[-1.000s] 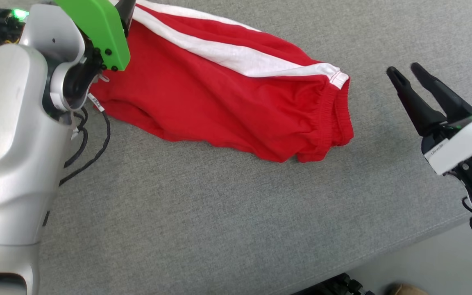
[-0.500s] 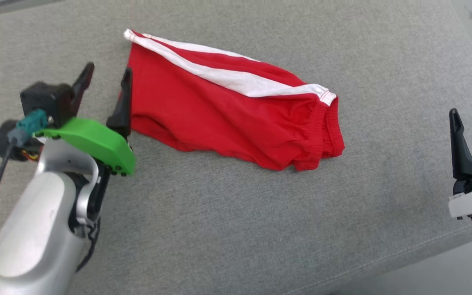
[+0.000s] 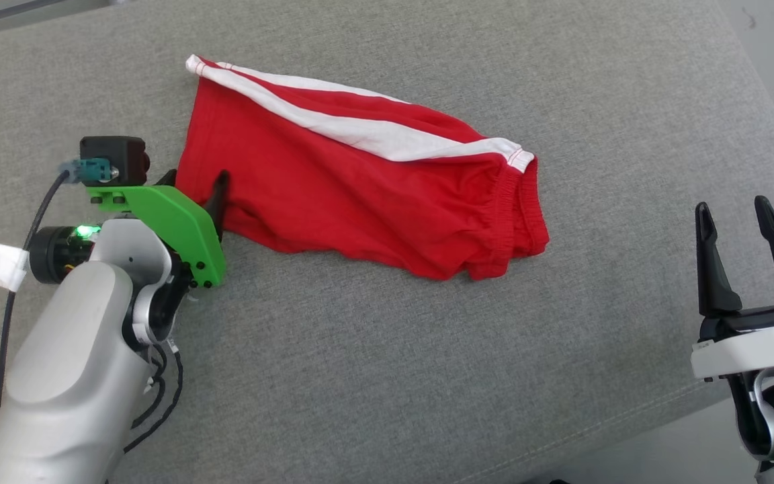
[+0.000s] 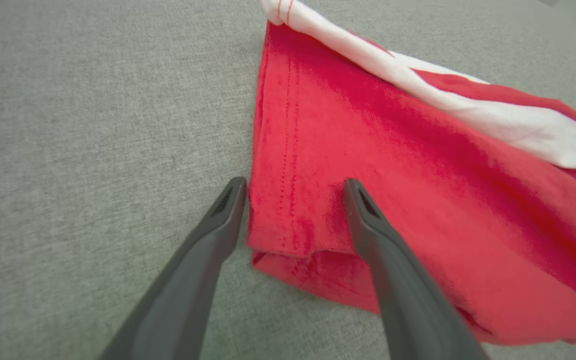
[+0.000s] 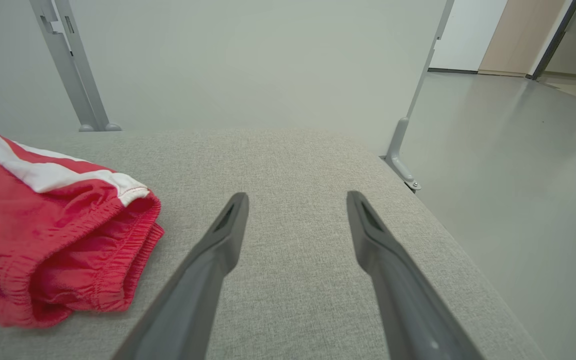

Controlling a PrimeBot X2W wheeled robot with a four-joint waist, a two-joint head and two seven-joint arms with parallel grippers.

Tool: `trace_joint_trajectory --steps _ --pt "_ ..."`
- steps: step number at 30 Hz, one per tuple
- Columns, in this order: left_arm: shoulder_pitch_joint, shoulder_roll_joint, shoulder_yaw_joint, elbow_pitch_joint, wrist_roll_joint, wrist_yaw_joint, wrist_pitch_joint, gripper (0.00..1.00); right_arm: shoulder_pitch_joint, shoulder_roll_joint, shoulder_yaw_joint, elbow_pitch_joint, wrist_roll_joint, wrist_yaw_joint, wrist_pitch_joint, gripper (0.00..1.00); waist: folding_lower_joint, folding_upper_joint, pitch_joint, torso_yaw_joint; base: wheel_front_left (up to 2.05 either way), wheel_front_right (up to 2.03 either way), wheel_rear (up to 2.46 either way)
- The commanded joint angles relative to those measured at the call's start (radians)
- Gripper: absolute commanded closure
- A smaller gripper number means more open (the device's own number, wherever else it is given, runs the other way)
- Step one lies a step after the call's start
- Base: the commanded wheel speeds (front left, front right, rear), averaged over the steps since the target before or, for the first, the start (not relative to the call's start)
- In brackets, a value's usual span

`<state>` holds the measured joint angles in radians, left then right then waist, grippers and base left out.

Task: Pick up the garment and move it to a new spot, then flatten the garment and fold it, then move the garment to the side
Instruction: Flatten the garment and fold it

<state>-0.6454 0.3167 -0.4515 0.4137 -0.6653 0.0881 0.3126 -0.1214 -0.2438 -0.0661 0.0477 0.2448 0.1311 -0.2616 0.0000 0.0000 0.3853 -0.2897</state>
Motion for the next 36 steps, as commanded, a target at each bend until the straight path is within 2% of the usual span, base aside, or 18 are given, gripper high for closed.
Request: trace_joint_trajectory --steps 1,3,6,7,8,11,15,20,22,28,33,34,35,36 --pt "-0.021 0.011 0.005 0.018 -0.008 -0.003 0.021 0.0 0.015 0.005 0.003 0.001 0.002 -0.001 -0.004 0.0 0.0 0.0 0.002 -0.018 0.0 0.0 0.0" --pt "-0.03 0.013 0.005 0.044 -0.024 -0.002 0.063 0.0 0.017 0.01 0.005 0.003 0.002 -0.001 -0.004 0.0 0.0 0.0 -0.002 -0.026 0.0 0.0 0.0" --pt "-0.016 0.007 -0.011 0.07 -0.073 -0.034 0.156 0.0 0.023 0.015 0.003 0.009 0.004 -0.001 -0.005 0.0 0.0 0.0 -0.011 -0.032 0.0 0.0 0.0" --pt "-0.01 0.002 -0.009 0.072 -0.085 -0.038 0.172 0.53 0.025 0.017 0.003 0.011 0.004 -0.001 -0.005 0.0 0.0 0.0 -0.014 -0.033 0.0 0.0 0.0" --pt "-0.003 -0.001 -0.008 0.072 -0.097 -0.042 0.185 1.0 0.027 0.018 0.002 0.014 0.004 -0.001 -0.005 0.0 0.0 0.0 -0.018 -0.034 0.0 0.0 0.0" --pt "0.014 0.007 -0.021 0.065 -0.102 -0.059 0.193 1.0 0.033 0.021 0.001 0.019 0.003 -0.001 -0.005 0.0 0.0 0.0 -0.031 -0.028 0.0 0.0 0.0" --pt "0.043 -0.005 0.018 0.049 -0.113 -0.031 0.11 1.0 0.048 0.017 0.0 0.023 0.0 -0.001 -0.005 0.0 0.0 0.0 -0.063 0.0 0.0 0.0 0.0" --pt "0.158 0.011 0.027 -0.057 -0.036 0.037 -0.05 1.0 0.08 -0.005 -0.002 0.032 0.0 -0.001 -0.005 0.0 0.0 0.0 -0.11 0.05 0.0 0.0 0.0" --pt "0.232 0.005 0.033 -0.13 -0.045 0.062 -0.087 1.0 0.1 -0.017 -0.004 0.035 0.003 -0.001 -0.004 0.0 0.0 0.0 -0.125 0.08 0.0 0.0 0.0" --pt "0.437 -0.004 0.016 -0.321 -0.05 0.127 -0.113 1.0 0.116 -0.047 0.002 0.046 0.015 -0.001 0.003 0.0 0.0 0.0 -0.138 0.156 0.0 0.0 0.0" --pt "0.538 -0.04 0.016 -0.412 -0.056 0.176 -0.16 1.0 0.087 -0.06 0.037 0.039 0.022 -0.001 0.025 0.0 0.0 0.0 -0.131 0.195 0.0 0.0 0.0" --pt "0.549 -0.047 0.022 -0.421 -0.053 0.182 -0.181 0.53 0.079 -0.061 0.05 0.038 0.025 -0.001 0.035 0.0 0.0 0.0 -0.129 0.201 0.0 0.0 0.0" --pt "0.556 -0.051 0.025 -0.423 -0.046 0.188 -0.198 0.0 0.07 -0.062 0.062 0.036 0.029 -0.001 0.045 0.0 0.0 0.0 -0.129 0.205 0.0 0.0 0.0" --pt "0.562 -0.056 0.027 -0.429 -0.033 0.189 -0.228 0.0 0.059 -0.063 0.081 0.033 0.033 -0.001 0.063 0.0 0.0 0.0 -0.131 0.208 0.0 0.0 0.0"
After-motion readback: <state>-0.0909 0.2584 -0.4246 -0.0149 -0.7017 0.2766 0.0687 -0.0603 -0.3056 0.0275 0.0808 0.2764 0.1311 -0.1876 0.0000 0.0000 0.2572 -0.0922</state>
